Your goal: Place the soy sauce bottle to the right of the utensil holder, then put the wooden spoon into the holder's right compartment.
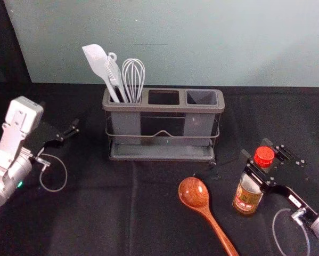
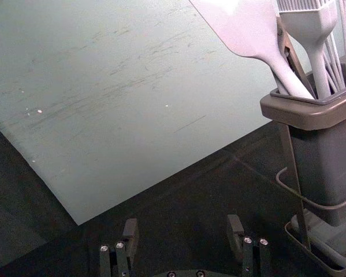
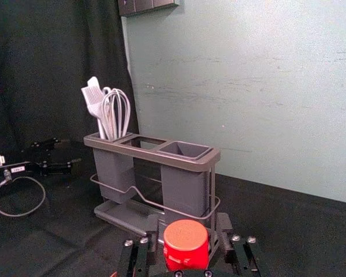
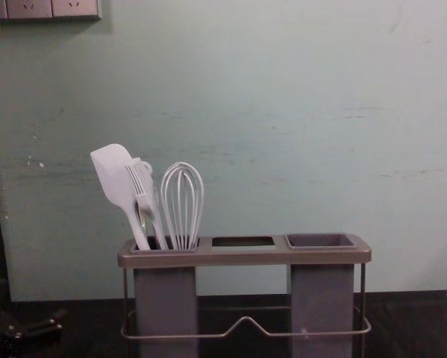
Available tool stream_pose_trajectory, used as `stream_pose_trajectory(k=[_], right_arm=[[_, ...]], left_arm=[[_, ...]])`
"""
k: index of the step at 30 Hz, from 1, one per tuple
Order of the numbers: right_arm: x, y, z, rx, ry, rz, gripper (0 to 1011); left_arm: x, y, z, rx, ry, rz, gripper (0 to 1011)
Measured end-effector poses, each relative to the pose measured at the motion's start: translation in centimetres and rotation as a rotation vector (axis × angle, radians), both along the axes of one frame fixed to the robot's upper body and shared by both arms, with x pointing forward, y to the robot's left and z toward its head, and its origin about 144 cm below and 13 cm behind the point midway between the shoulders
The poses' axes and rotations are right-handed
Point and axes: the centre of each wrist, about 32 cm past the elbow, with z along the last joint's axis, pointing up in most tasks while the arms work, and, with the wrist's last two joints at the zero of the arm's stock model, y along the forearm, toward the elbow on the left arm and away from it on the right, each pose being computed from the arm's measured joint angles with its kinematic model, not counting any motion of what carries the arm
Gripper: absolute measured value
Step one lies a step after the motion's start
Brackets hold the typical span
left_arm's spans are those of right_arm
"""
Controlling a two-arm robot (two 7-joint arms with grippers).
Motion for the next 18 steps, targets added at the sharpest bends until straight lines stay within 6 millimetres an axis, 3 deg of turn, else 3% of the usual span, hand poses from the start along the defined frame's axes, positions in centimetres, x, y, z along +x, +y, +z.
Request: stream_pose_trajectory(k=[8,18], right_arm=[[-0.22,-0.15,0.05,0.005,0.001,-0.001,404],[-0.59,-0.43,0.67,0.006,-0.017,-0.007,381]], left_arm=[[0.0,0.0,0.0,0.0,0.0,0.0,1005],[0.0,0.0,0.0,0.0,0.0,0.0,1005]])
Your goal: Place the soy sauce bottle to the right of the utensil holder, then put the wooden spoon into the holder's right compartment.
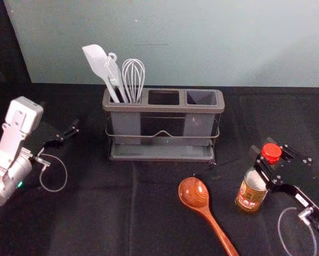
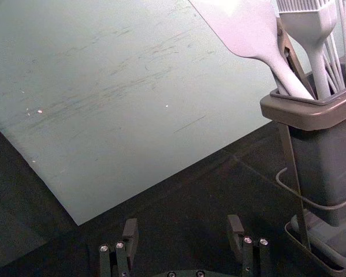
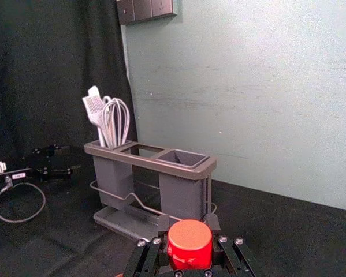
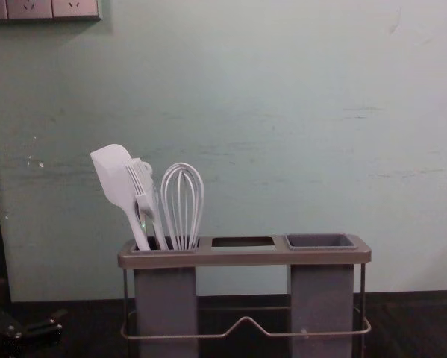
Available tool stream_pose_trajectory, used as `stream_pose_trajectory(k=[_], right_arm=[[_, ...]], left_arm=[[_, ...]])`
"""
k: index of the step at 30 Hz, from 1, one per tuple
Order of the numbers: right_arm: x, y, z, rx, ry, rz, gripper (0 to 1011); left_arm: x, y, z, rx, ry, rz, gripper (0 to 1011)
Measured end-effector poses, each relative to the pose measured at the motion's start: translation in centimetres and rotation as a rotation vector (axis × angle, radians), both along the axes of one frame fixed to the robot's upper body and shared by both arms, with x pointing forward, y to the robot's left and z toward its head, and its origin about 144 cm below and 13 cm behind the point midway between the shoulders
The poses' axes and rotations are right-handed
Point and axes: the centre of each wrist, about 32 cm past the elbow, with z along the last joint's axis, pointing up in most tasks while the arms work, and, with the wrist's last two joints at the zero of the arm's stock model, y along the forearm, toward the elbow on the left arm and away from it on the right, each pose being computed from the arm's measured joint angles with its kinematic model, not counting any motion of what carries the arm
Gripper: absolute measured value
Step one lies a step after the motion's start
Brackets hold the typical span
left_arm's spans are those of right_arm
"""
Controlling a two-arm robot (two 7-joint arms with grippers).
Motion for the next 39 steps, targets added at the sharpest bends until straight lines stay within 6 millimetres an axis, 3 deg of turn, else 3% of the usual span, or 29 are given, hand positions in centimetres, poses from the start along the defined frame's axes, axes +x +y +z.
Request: stream_pose_trajectory(k=[17,39], right_arm=[[0.7,-0.4,0.9,-0.015,-0.024,-0.029,381],[4.6,-0.1,1.9,-0.027,-0.054,-0.039,381]], left_arm=[[0.0,0.0,0.0,0.0,0.0,0.0,1005],[0.0,0.0,0.0,0.0,0.0,0.0,1005]])
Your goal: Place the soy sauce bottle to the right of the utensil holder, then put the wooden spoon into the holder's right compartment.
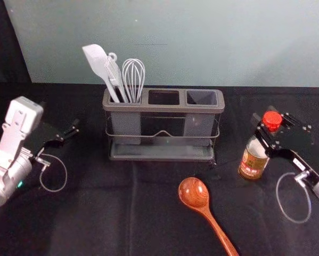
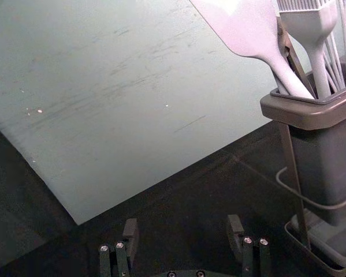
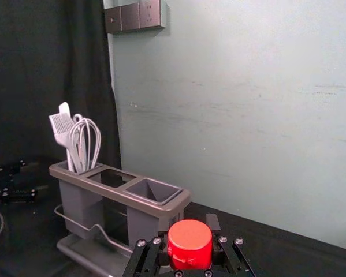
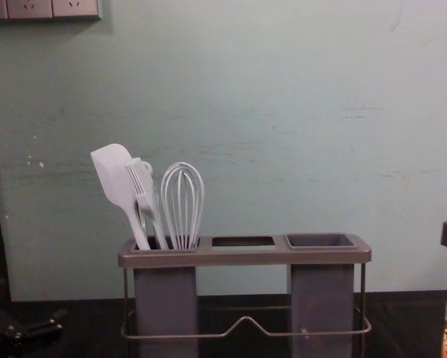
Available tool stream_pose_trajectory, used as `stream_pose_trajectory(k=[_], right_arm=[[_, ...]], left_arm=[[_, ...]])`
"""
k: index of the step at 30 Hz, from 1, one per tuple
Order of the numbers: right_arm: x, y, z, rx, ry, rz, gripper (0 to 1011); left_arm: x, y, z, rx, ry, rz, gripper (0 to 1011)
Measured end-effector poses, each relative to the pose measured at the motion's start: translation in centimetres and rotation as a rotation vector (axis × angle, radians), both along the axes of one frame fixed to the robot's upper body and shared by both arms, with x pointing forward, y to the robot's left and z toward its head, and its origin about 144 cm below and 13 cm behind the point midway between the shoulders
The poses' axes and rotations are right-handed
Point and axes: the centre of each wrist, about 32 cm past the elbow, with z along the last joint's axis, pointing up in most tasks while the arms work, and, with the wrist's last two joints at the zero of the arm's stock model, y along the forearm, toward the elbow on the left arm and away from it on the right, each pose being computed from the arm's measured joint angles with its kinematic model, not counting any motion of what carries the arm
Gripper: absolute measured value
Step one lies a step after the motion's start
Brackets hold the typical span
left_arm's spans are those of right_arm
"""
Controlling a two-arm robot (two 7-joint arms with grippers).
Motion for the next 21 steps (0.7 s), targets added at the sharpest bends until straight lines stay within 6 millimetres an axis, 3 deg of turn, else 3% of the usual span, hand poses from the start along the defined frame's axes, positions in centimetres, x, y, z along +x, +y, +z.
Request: stream_pose_trajectory(k=[21], right_arm=[[4.8,0.4,-1.2,0.033,-0.01,-0.005,381]], left_arm=[[0.0,0.0,0.0,0.0,0.0,0.0,1005]])
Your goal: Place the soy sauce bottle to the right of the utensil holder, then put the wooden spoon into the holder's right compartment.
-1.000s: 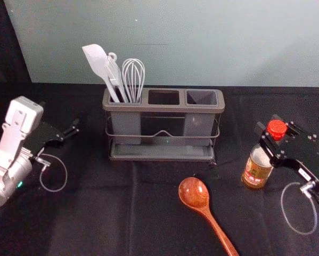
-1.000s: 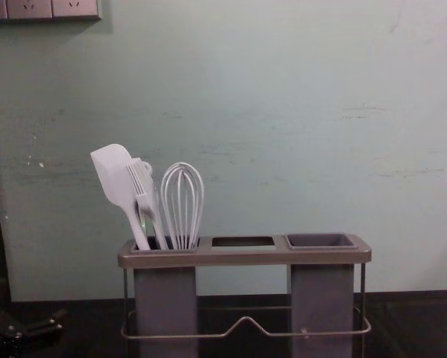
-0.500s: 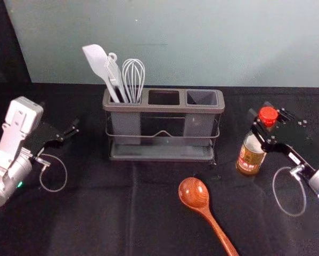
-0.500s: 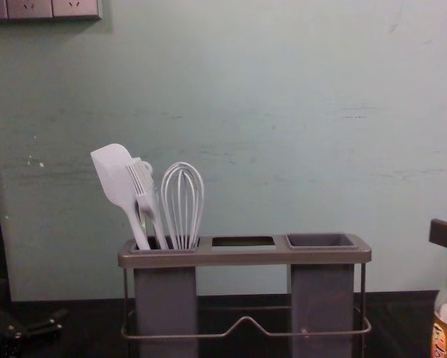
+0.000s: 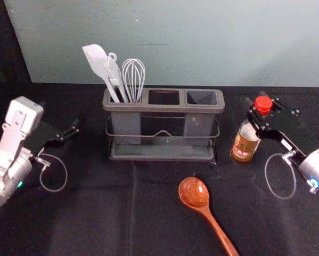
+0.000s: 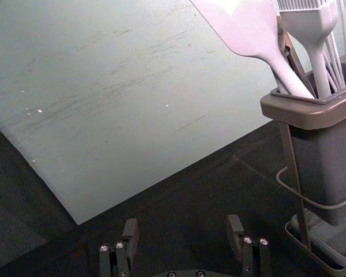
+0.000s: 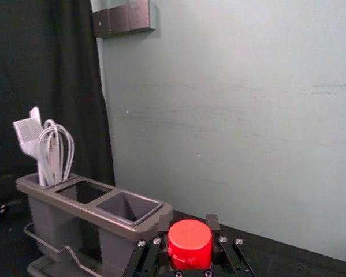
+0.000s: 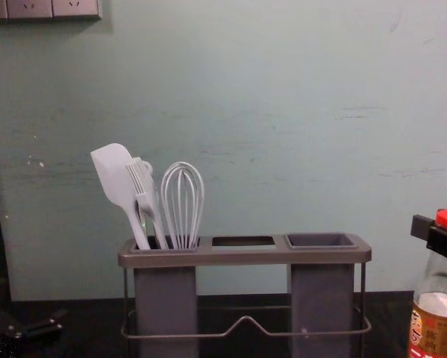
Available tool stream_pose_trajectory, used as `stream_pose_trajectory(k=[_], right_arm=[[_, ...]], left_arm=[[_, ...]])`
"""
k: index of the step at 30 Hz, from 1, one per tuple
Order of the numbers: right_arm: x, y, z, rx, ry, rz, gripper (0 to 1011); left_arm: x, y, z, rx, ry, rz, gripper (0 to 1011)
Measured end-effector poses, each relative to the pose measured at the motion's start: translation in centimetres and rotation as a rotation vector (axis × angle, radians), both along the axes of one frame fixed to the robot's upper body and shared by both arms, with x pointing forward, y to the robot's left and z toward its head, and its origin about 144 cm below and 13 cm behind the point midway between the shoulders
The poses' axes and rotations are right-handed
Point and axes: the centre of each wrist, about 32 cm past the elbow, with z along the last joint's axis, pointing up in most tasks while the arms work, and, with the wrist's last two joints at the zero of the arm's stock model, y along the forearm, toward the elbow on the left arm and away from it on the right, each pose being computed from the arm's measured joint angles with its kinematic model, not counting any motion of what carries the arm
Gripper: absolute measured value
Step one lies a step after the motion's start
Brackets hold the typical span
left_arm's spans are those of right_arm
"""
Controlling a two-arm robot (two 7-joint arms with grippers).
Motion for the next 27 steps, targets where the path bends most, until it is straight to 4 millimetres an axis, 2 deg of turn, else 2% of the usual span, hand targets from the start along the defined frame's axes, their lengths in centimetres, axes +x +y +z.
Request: stream_pose_trajectory(k=[15,27], right_arm=[[2.7,0.1,-1.5,0.059,0.001,-0.01,381],[3.8,0.9,-1.7,0.071,0.006,0.002,381]], left_arm=[[0.0,0.0,0.0,0.0,0.0,0.0,1005],[0.0,0.0,0.0,0.0,0.0,0.0,1005]])
